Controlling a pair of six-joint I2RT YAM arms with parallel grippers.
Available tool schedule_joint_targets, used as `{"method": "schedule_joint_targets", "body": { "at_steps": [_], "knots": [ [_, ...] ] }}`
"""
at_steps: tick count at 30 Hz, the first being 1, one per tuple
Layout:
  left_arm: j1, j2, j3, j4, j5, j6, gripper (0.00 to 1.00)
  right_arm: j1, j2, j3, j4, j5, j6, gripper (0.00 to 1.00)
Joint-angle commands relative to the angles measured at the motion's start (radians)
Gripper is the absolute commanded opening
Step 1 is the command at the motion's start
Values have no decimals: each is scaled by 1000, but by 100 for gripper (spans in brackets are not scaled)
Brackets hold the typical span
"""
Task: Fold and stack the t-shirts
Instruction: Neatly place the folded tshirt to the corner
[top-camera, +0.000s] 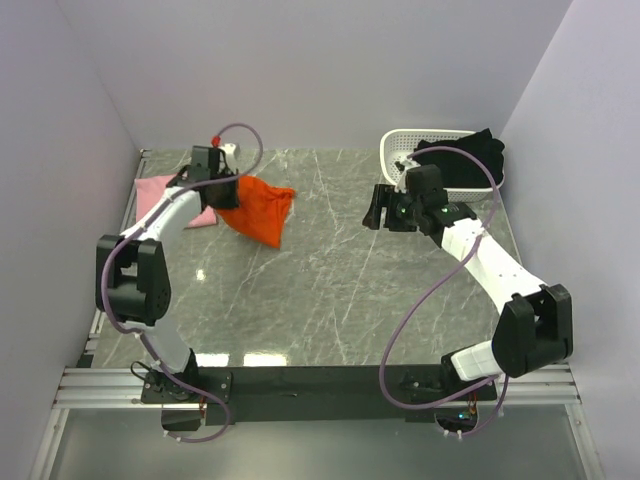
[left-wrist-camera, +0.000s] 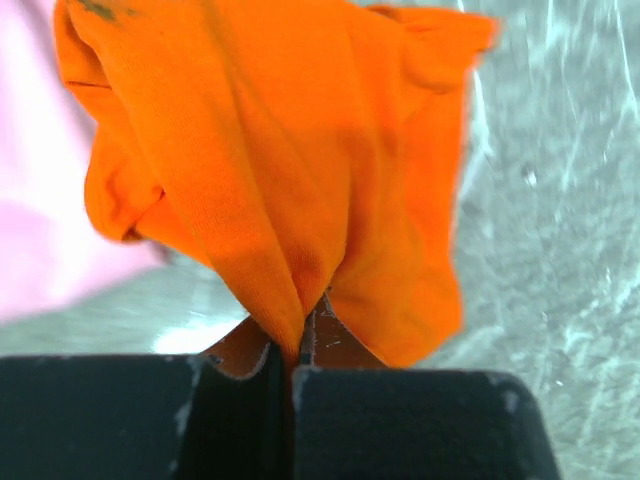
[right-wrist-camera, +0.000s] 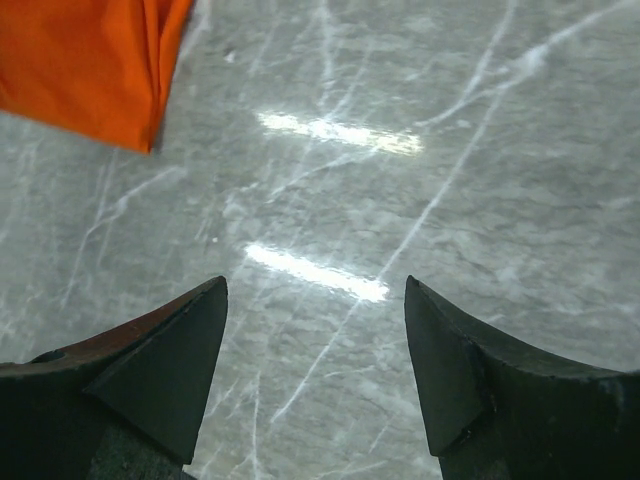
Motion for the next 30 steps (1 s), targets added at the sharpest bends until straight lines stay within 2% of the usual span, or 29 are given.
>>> {"method": "schedule_joint_targets", "body": {
  "at_steps": [1,8,11,22,30],
  "knots": [
    [43,-25,138,-34,14,99,0,-17,10,-20,89,-111,-16,78],
    [149,-5,230,-50,54,202,0,-20,-8,-49,113,-142,-23,78],
    [229,15,264,-79,98,217,0,-20,-16,-60,119,-151,-23,78],
    [358,15,262,-71,143,268,0,-18,-36,-77,126,-165,-22,78],
    [399,32,169,56,20,247,0,-20,-48,-88,118,-155,-25,78]
  ]
}}
